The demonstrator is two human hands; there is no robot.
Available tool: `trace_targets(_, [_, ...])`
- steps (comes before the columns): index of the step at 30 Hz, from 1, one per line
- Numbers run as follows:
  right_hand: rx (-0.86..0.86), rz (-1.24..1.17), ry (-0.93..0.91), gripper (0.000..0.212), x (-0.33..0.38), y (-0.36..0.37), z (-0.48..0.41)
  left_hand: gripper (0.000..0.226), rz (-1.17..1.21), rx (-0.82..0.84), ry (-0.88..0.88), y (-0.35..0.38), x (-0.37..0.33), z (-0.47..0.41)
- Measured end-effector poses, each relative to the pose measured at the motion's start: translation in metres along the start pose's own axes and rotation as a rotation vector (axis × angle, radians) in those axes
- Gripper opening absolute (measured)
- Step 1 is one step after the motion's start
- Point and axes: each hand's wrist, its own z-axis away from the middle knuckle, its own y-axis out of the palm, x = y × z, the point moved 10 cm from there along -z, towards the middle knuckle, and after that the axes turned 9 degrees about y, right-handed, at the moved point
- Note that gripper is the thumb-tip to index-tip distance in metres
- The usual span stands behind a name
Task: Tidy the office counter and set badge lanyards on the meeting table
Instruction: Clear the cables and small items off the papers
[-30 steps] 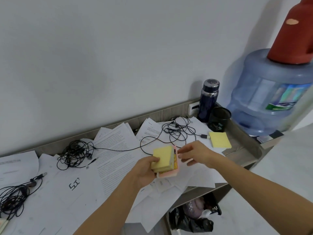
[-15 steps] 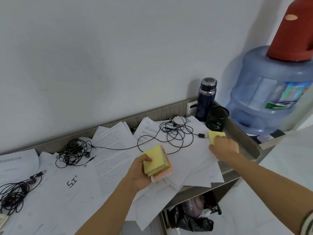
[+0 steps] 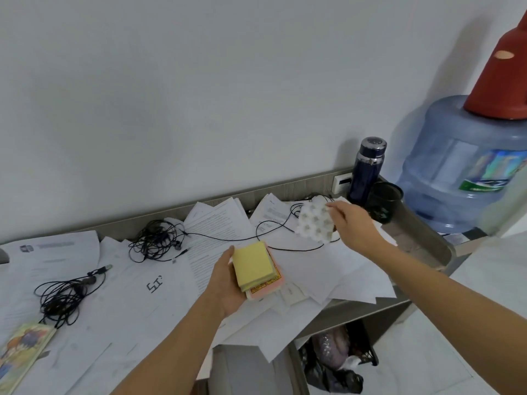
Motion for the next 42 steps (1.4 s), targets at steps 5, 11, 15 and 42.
trace_targets(5, [0.521,-0.328,0.030,0.018,0.086,0.100,0.068,0.079,0.091,0.064,0.001,-0.042,-0.020,0.046])
trace_targets(11, [0.705,-0.253,-0.061,0.015,0.164,0.200,0.132,0.091,0.144,0.081,0.058,-0.114,-0.049,0.112])
trace_targets(15, [0.724,-0.240,-0.062,0.011,0.201,0.251,0.165,0.095,0.109,0.020,0.089,-0.177,-0.061,0.150])
trace_targets(42, [0.952,0.735,-0.945,0.091,0.410,0.545,0.249,0.033,0.423,-0.556,0.396,-0.450,-0.104,0.270])
